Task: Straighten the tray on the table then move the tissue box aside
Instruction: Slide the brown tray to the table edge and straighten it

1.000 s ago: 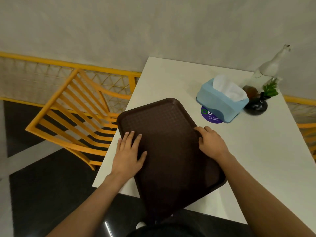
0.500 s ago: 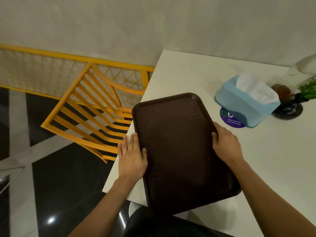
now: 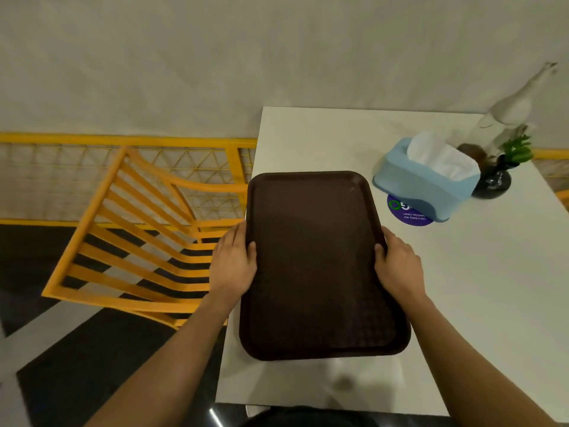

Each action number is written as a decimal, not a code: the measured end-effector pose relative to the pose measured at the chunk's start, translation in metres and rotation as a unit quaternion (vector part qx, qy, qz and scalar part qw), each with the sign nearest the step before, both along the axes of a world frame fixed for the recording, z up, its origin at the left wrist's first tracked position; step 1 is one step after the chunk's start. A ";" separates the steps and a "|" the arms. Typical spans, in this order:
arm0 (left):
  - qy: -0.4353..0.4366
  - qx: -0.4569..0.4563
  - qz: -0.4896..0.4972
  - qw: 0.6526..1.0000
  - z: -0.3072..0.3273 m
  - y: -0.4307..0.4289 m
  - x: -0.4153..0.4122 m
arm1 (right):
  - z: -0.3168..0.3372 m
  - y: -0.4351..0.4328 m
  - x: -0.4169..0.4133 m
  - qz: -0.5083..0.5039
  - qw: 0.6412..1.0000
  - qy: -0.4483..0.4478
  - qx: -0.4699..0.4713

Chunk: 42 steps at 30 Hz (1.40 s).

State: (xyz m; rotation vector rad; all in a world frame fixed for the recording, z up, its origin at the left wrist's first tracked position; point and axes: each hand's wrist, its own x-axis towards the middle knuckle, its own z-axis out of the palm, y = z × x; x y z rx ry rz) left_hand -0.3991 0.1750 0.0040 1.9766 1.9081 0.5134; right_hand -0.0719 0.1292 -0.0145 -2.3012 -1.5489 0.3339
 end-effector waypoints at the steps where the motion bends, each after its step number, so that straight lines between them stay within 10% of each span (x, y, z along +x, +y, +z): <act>1: -0.037 -0.003 0.013 0.999 0.001 -0.005 0.000 | -0.001 -0.003 0.000 0.003 1.000 -0.005 0.003; 42: -0.012 -0.002 0.001 1.000 -0.026 -0.042 0.000 | 0.001 -0.041 0.000 0.026 0.999 -0.028 -0.022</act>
